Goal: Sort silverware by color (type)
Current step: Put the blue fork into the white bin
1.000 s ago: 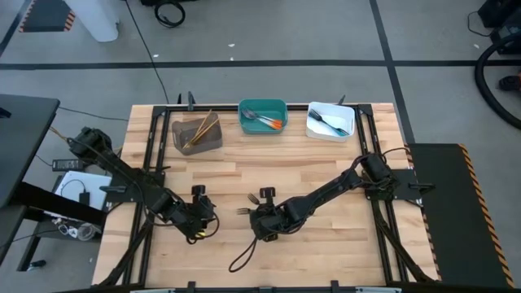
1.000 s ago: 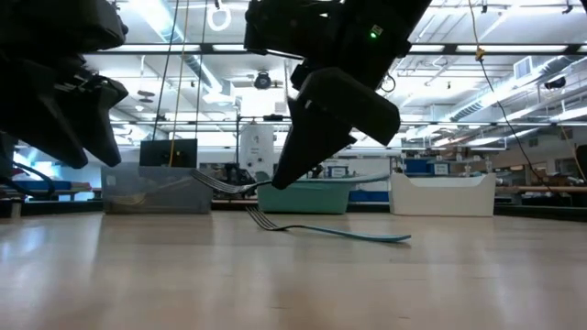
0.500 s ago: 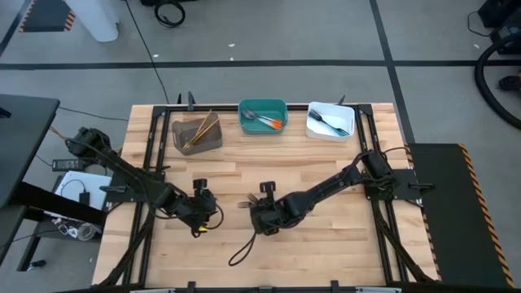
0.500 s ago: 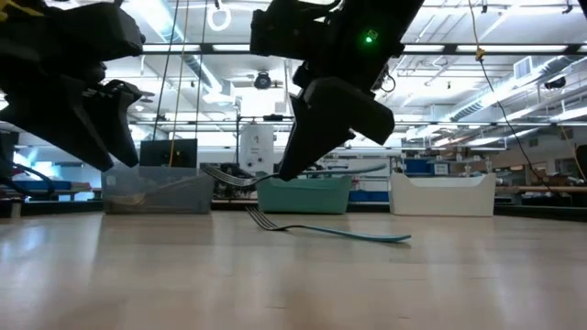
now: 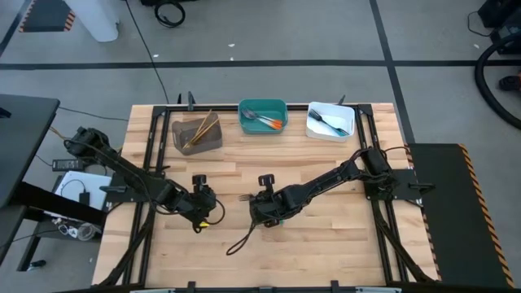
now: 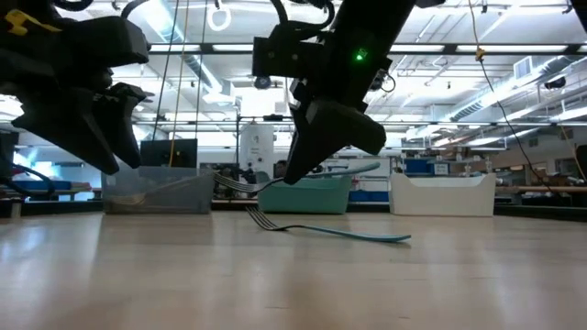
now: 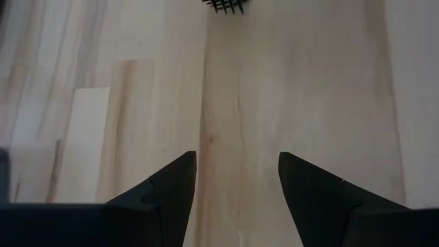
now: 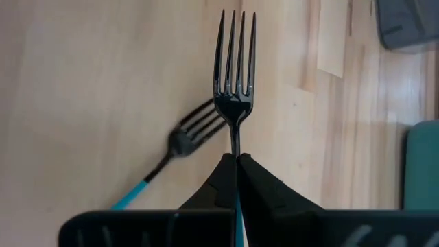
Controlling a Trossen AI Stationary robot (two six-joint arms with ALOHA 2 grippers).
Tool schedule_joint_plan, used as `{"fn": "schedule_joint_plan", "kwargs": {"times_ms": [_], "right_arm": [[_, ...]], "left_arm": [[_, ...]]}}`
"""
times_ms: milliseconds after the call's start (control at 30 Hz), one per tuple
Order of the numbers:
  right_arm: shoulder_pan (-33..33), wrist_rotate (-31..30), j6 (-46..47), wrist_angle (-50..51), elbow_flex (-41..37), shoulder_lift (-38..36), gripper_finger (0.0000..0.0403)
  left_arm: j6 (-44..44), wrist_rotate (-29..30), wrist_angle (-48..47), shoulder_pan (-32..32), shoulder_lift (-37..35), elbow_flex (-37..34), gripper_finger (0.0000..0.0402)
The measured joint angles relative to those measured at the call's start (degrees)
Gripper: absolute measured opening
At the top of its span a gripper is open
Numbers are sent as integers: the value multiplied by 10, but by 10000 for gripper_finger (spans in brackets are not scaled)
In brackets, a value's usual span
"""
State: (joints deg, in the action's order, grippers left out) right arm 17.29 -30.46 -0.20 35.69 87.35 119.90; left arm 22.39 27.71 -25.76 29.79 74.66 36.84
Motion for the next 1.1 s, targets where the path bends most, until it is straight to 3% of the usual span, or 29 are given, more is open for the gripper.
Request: {"fn": "schedule_joint_plan", "kwargs": {"times_ms": [367, 700, 1100], "right_arm": [[-17, -5, -13, 21, -1, -5, 9], [-30, -16, -15, 51, -3, -7, 9], [-49, -24, -31, 22, -73, -73, 9]], "left_arm": [[-21, 0, -21, -16, -34, 0, 217], [-22, 1, -138, -52, -76, 23, 217], [-41, 10, -197, -82, -103, 54, 217]]}}
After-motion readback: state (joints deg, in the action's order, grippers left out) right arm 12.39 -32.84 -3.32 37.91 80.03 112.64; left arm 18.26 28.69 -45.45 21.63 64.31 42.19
